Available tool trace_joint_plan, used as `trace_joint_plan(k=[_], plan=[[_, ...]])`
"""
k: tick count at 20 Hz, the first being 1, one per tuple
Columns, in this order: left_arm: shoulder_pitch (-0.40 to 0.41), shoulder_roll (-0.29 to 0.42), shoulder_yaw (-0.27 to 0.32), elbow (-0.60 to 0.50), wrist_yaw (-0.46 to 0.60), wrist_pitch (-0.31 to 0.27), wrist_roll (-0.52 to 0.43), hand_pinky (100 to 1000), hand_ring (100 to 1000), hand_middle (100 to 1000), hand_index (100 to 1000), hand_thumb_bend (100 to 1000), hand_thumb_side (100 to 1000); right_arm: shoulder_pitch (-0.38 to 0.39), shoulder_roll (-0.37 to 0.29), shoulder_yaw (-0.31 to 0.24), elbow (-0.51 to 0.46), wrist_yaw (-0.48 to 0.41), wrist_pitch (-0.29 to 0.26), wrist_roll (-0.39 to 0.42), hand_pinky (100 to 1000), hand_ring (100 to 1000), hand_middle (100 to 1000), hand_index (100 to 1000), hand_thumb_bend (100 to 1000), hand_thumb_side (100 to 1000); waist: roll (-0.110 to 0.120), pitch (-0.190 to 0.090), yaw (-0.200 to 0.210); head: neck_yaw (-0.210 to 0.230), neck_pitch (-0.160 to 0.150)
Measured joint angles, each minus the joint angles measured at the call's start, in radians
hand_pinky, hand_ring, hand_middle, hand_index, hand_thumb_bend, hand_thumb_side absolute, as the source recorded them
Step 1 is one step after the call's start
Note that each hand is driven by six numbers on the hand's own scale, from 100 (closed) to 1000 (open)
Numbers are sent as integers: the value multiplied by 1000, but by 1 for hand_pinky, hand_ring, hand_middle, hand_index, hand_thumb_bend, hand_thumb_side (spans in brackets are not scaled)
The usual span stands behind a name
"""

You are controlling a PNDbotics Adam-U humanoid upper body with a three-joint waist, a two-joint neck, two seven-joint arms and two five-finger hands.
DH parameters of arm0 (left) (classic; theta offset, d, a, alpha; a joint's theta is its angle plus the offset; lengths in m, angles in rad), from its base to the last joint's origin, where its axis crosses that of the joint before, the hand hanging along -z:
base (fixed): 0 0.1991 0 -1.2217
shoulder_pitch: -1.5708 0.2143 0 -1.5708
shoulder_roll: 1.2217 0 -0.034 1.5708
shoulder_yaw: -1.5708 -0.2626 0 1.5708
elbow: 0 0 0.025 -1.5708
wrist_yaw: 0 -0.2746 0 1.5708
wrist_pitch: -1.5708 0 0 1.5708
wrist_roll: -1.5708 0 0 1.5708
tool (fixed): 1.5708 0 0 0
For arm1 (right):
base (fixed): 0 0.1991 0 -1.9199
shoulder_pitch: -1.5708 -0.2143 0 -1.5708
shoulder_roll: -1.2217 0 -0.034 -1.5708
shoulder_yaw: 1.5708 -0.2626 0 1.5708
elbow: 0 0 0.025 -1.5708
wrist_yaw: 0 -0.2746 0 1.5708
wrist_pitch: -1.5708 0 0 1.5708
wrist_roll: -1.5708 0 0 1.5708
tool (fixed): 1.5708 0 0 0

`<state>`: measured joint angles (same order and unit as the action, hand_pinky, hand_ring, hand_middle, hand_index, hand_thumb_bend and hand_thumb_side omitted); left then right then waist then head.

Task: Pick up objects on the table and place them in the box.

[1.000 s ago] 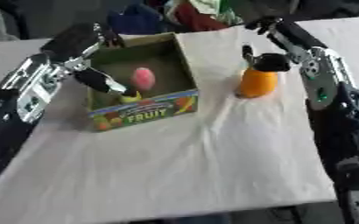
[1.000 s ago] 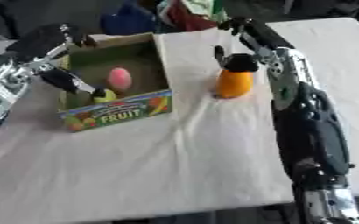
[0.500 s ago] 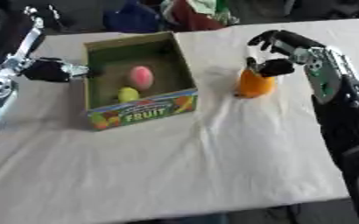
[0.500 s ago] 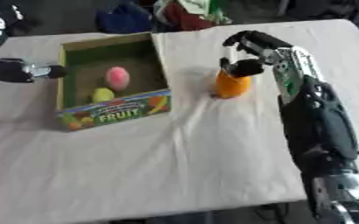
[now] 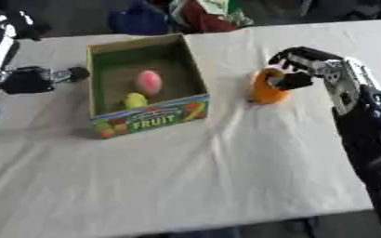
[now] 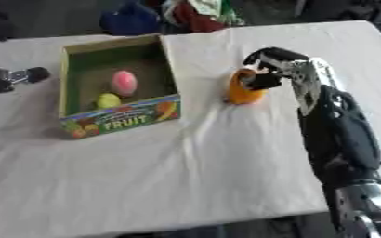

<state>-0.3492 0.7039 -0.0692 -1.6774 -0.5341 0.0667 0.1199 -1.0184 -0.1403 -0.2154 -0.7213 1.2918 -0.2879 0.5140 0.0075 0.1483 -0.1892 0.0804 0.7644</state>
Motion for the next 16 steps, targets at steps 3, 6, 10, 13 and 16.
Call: trace_joint_plan(k=[3,6,10,13,16], plan=[[9,0,6,0,7,2,5,712,607,592,723,882,766,0,-1,0,1,13,0,7,734,708,432,556,303,265,-1,0,0,-1,0],[17,-1,12,0,12,3,13,713,606,592,723,873,774,-1,0,-1,-5,39,0,-4,680,562,210,345,284,100,-1,0,1,-3,0],[27,-1,20,0,15,5,23,713,606,592,723,865,777,-3,15,-12,-51,62,-9,-70,640,487,131,275,278,100,3,0,6,-4,0],[32,-3,28,-1,21,6,29,713,605,591,723,860,779,-19,42,-13,-113,65,-31,-115,632,483,131,276,326,100,5,0,12,-9,0],[36,-11,31,-2,31,5,35,709,602,591,723,859,783,-56,83,-13,-184,74,-52,-141,631,486,136,281,315,100,4,-2,20,-15,0]])
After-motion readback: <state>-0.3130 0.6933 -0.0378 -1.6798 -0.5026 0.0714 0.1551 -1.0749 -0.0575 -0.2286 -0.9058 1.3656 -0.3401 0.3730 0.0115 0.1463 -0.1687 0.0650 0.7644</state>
